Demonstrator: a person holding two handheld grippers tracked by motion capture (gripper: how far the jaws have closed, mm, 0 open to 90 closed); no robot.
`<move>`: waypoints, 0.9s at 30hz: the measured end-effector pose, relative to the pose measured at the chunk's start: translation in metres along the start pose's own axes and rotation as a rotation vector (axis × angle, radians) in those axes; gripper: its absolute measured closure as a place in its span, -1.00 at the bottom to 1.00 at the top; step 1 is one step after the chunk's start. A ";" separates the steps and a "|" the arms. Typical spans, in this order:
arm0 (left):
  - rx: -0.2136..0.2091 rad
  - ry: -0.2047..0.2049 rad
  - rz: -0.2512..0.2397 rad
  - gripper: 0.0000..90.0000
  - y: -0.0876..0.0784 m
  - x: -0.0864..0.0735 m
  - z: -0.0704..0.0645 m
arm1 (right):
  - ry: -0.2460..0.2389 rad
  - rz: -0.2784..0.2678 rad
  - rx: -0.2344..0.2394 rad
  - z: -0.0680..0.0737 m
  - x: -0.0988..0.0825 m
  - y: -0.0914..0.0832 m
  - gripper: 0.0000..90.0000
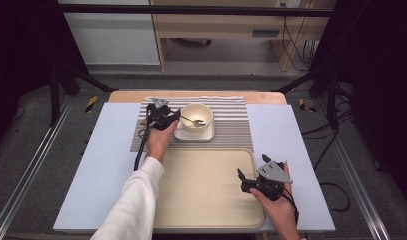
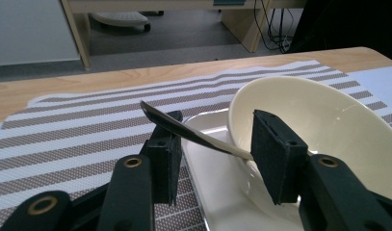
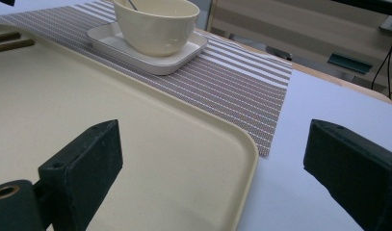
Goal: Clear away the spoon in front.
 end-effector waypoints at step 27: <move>-0.023 -0.040 -0.019 0.45 0.003 0.000 -0.001 | -0.005 0.004 0.001 0.001 0.000 0.000 -0.86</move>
Point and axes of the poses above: each handheld gripper's, and its own axes: y roughly forward along the jaws, x roughly out of its top, z roughly to its left, the point moved 6 cm from there along y, roughly forward along the jaws, and after that the axes turned 1 degree about z, right-handed, at the moved point
